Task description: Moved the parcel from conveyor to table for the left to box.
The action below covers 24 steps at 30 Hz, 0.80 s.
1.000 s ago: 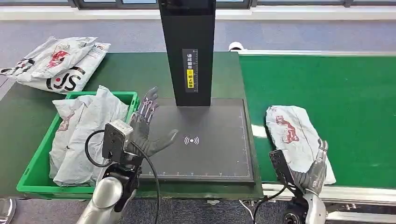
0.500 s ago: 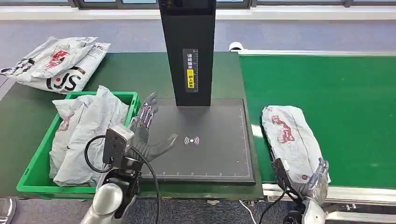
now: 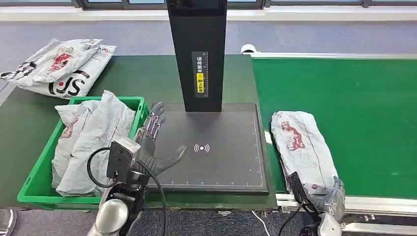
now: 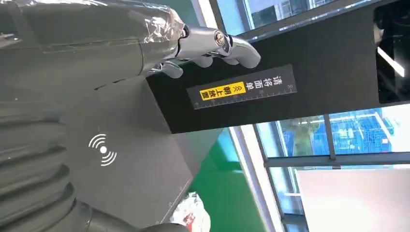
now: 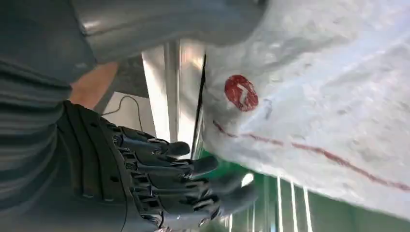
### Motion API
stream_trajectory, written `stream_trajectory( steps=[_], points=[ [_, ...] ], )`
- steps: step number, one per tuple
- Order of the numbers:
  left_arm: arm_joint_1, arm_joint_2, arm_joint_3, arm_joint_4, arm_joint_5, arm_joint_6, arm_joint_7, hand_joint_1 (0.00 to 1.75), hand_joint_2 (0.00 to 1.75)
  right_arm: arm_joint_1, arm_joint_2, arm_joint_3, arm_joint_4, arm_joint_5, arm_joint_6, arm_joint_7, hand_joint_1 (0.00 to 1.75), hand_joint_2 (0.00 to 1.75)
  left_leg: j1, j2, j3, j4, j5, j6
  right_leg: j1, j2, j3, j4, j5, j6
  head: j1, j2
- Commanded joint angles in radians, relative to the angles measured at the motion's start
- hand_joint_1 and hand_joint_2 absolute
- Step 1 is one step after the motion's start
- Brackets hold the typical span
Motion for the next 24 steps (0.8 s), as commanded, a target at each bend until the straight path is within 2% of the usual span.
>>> stream_trajectory(
  steps=[1,11,15,19,24],
  points=[
    [0.024,0.014,0.032,-0.007,-0.005,-0.001,0.004,0.00,1.75,-0.061,-0.016,-0.059,0.150,-0.002,0.015,-0.024,1.75,1.75,0.000,0.001,0.002,-0.001,0.000,0.000,0.000,0.000,0.002,-0.002,0.001,0.000,0.000,0.000],
    [0.027,0.017,0.036,-0.014,-0.010,0.005,0.003,0.00,1.75,-0.048,-0.007,-0.051,0.100,-0.008,0.019,-0.056,1.75,1.75,0.001,0.000,0.003,-0.002,0.000,0.000,0.001,-0.001,0.004,-0.002,0.000,0.000,0.000,0.000],
    [0.037,0.019,0.042,-0.023,-0.016,0.009,0.002,0.00,1.75,0.014,0.030,0.000,-0.121,-0.038,0.044,-0.084,1.75,1.75,0.000,0.001,0.002,-0.001,0.000,0.000,0.001,0.000,0.002,-0.001,0.000,0.000,0.000,0.000],
    [0.042,0.016,0.044,-0.027,-0.019,0.010,0.001,0.00,1.75,0.047,0.038,0.034,-0.237,-0.045,0.061,-0.083,1.75,1.75,0.000,0.001,0.002,-0.001,0.000,0.000,0.001,0.001,0.002,-0.001,0.000,0.000,0.000,0.000],
    [0.042,0.016,0.044,-0.028,-0.020,0.010,0.001,0.00,1.75,0.051,0.037,0.039,-0.251,-0.048,0.062,-0.082,1.75,1.75,0.000,0.001,0.002,-0.001,0.000,0.000,0.001,0.000,0.002,-0.001,0.000,0.000,0.000,0.000]
  ],
)
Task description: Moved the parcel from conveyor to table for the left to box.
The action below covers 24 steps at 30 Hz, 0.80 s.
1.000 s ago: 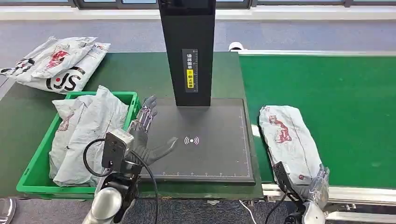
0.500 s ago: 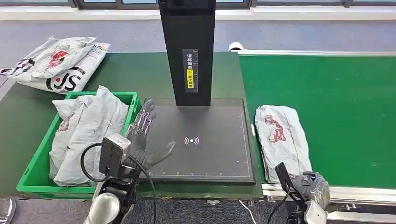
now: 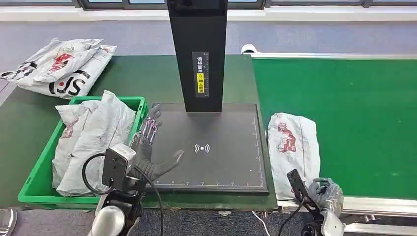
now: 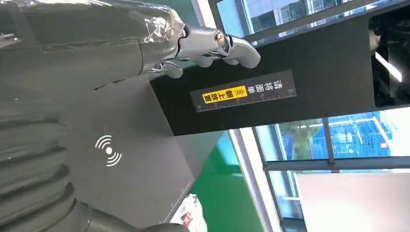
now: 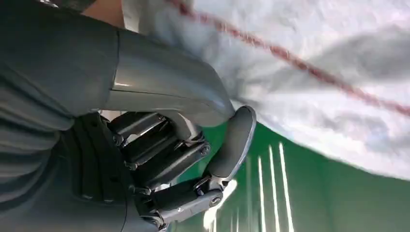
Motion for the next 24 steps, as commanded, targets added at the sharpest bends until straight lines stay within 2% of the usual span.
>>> stream_trajectory(
  steps=[1,5,6,11,12,14,17,21,22,23,24],
  points=[
    [0.001,0.008,0.044,0.019,-0.002,-0.001,0.002,0.00,1.75,0.020,0.019,0.040,-0.121,-0.010,0.009,0.002,1.75,1.75,0.000,0.003,0.002,-0.001,0.000,0.000,0.001,0.002,0.001,-0.001,0.001,0.000,0.000,0.000],
    [0.001,0.008,0.044,0.020,-0.002,-0.001,0.001,0.00,1.75,0.021,0.016,0.042,-0.118,-0.011,0.010,0.002,1.75,1.75,0.001,0.002,0.001,-0.001,0.000,0.000,0.001,0.001,0.001,-0.001,0.001,0.000,0.000,0.000],
    [0.003,0.007,0.044,0.019,-0.004,0.000,0.000,0.00,1.75,0.028,0.014,0.062,-0.153,-0.061,-0.028,-0.048,1.75,1.75,0.000,0.002,0.001,-0.001,0.000,0.000,0.000,0.001,0.000,0.000,0.000,0.000,0.000,0.000],
    [-0.001,0.004,0.035,0.035,-0.010,-0.004,-0.020,0.00,1.75,0.068,-0.024,0.227,-0.550,-0.171,-0.133,-0.147,1.75,1.75,-0.001,0.004,0.000,0.001,0.000,0.000,-0.001,0.003,-0.002,0.002,0.000,0.000,0.000,0.000],
    [-0.002,0.003,0.033,0.041,-0.009,-0.003,-0.023,0.00,1.75,0.067,-0.030,0.244,-0.587,-0.179,-0.131,-0.144,1.75,1.75,-0.001,0.004,-0.001,0.001,0.000,0.000,-0.001,0.003,-0.003,0.002,0.000,0.000,0.000,0.000],
    [-0.008,0.004,0.023,0.056,-0.005,-0.008,-0.039,0.00,1.75,0.065,-0.064,0.306,-0.661,-0.244,-0.183,-0.216,1.75,1.75,-0.001,0.004,0.000,0.000,0.000,0.000,-0.001,0.002,-0.002,0.002,0.000,0.000,0.000,0.000],
    [-0.030,0.003,0.012,0.086,0.003,-0.006,-0.054,0.00,1.75,0.026,-0.083,0.379,-0.698,-0.303,-0.209,-0.273,1.75,1.75,0.000,0.003,0.001,0.000,0.000,0.001,0.000,0.001,0.000,0.000,0.000,0.000,0.000,0.000],
    [-0.061,-0.004,-0.003,0.115,0.011,-0.012,-0.058,0.00,1.75,-0.038,-0.100,0.419,-0.661,-0.300,-0.213,-0.280,1.75,1.75,0.000,0.004,0.001,0.000,0.001,0.001,0.000,0.003,0.000,-0.001,0.001,0.000,0.000,0.000],
    [-0.069,-0.006,-0.006,0.123,0.011,-0.013,-0.058,0.00,1.75,-0.053,-0.100,0.415,-0.636,-0.290,-0.219,-0.277,0.51,1.75,0.000,0.005,0.002,-0.001,0.001,0.001,0.000,0.004,0.000,-0.001,0.002,0.000,0.000,0.000],
    [-0.082,-0.006,-0.014,0.131,0.014,-0.013,-0.059,0.00,1.75,-0.075,-0.102,0.410,-0.571,-0.265,-0.157,-0.217,0.00,1.75,0.000,0.003,0.001,0.000,0.001,0.001,0.000,0.002,0.000,0.000,0.001,0.000,0.000,0.000],
    [-0.087,-0.006,-0.015,0.133,0.017,-0.013,-0.059,0.00,1.75,-0.089,-0.104,0.408,-0.532,-0.272,-0.139,-0.205,0.00,1.75,0.000,0.004,0.002,-0.001,0.002,0.001,0.000,0.002,0.001,-0.002,0.002,0.000,0.000,0.000]
  ],
)
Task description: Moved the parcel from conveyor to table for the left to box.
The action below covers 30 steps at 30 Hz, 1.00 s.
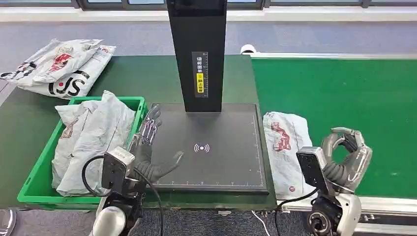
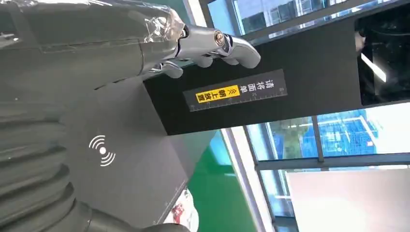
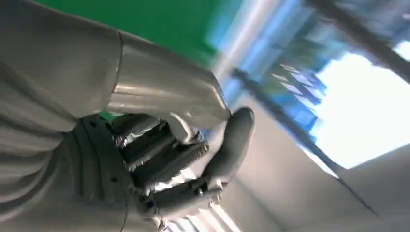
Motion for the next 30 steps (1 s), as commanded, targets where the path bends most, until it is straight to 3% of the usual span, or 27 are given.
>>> stream_trajectory(
  steps=[1,5,9,20,27,30],
  points=[
    [-0.092,-0.007,-0.017,0.119,0.018,-0.013,-0.003,0.00,1.75,-0.142,-0.068,0.105,0.150,0.048,0.085,0.101,0.00,1.75,0.001,0.001,0.001,-0.001,0.001,0.001,0.001,0.000,0.002,-0.002,0.002,0.000,0.000,0.000],
    [-0.112,-0.002,-0.019,0.131,0.025,-0.011,0.006,0.00,1.75,-0.188,-0.044,0.079,0.399,0.103,0.105,0.151,0.00,1.75,0.001,0.001,0.003,-0.002,0.002,0.001,0.001,0.000,0.004,-0.004,0.003,0.001,0.000,0.000],
    [-0.102,0.007,-0.014,0.117,0.027,-0.006,0.007,0.00,1.75,-0.187,-0.037,0.055,0.539,0.142,0.098,0.198,0.00,1.75,0.002,0.000,0.004,-0.004,0.004,0.002,0.002,-0.001,0.006,-0.006,0.005,0.001,0.000,0.000],
    [-0.107,0.008,-0.004,0.114,0.035,-0.001,0.018,0.00,1.75,-0.174,-0.031,-0.011,0.703,0.179,0.125,0.256,0.00,1.75,0.001,-0.001,0.002,-0.002,0.002,0.002,0.001,-0.002,0.003,-0.003,0.003,0.001,0.000,0.000],
    [-0.108,0.007,-0.004,0.113,0.035,-0.002,0.019,0.00,1.75,-0.173,-0.030,-0.011,0.707,0.182,0.123,0.256,0.00,1.75,0.000,-0.001,0.000,-0.001,0.002,0.002,0.000,-0.001,0.001,-0.001,0.002,0.001,0.000,0.000],
    [-0.111,0.004,-0.002,0.108,0.033,-0.004,0.026,0.00,1.75,-0.168,-0.026,-0.023,0.728,0.211,0.172,0.289,0.00,1.75,0.001,-0.001,0.001,-0.002,0.002,0.002,0.000,-0.002,0.002,-0.002,0.002,0.001,0.000,0.000]
  ],
)
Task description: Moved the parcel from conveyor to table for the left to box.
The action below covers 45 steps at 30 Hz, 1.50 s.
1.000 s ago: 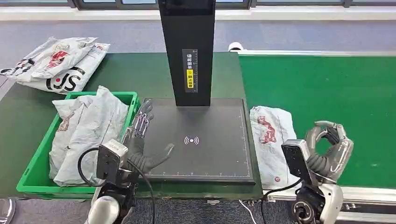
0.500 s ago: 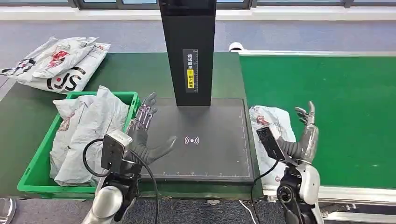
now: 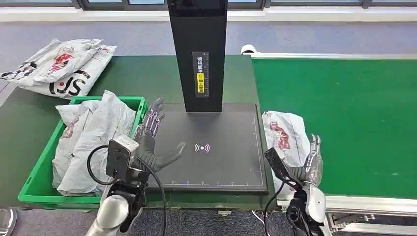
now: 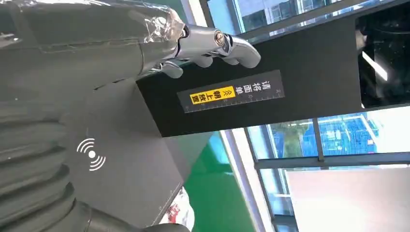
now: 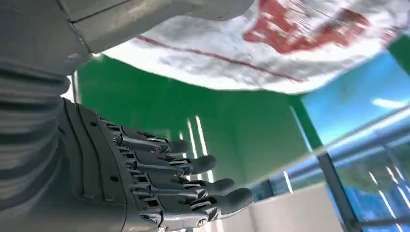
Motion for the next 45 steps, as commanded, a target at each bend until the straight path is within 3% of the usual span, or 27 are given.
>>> stream_trajectory(
  steps=[1,12,24,25,26,45],
  points=[
    [-0.040,0.011,-0.001,0.045,-0.001,-0.006,0.017,0.00,1.75,-0.032,-0.001,-0.057,0.150,0.037,0.068,0.044,0.00,1.75,0.001,0.000,0.001,-0.001,0.000,0.000,0.001,-0.001,0.002,-0.002,0.000,0.000,0.000,0.000],
    [-0.033,0.020,0.004,0.024,-0.004,-0.007,0.028,0.00,1.75,-0.064,-0.011,-0.104,0.383,0.136,0.101,0.130,0.00,1.75,0.001,0.000,0.002,-0.002,0.001,0.000,0.001,-0.001,0.003,-0.003,0.001,0.000,0.000,0.000],
    [-0.023,0.027,0.006,0.010,-0.004,-0.005,0.029,0.00,1.75,-0.089,-0.010,-0.110,0.430,0.130,0.100,0.116,0.02,1.75,0.001,0.002,0.004,-0.003,0.002,0.000,0.002,0.000,0.004,-0.004,0.002,-0.001,0.000,0.000],
    [-0.022,0.027,0.007,0.009,-0.004,-0.004,0.029,0.00,1.75,-0.093,-0.010,-0.109,0.438,0.131,0.095,0.111,1.59,1.75,0.002,0.003,0.004,-0.003,0.002,0.000,0.002,0.000,0.004,-0.005,0.003,0.000,0.000,0.000],
    [-0.020,0.026,0.008,0.007,-0.004,-0.002,0.029,0.00,1.75,-0.095,-0.008,-0.110,0.443,0.129,0.085,0.102,1.75,1.75,0.001,0.003,0.004,-0.003,0.002,0.000,0.002,0.000,0.004,-0.005,0.003,0.000,0.000,0.000],
    [-0.001,0.026,0.021,-0.016,-0.009,0.007,0.032,0.00,1.75,-0.059,0.003,-0.118,0.326,0.124,0.084,0.084,1.75,1.75,0.000,0.002,0.006,-0.001,0.001,0.000,0.001,0.000,0.006,-0.001,0.001,0.000,0.000,0.000]
  ],
)
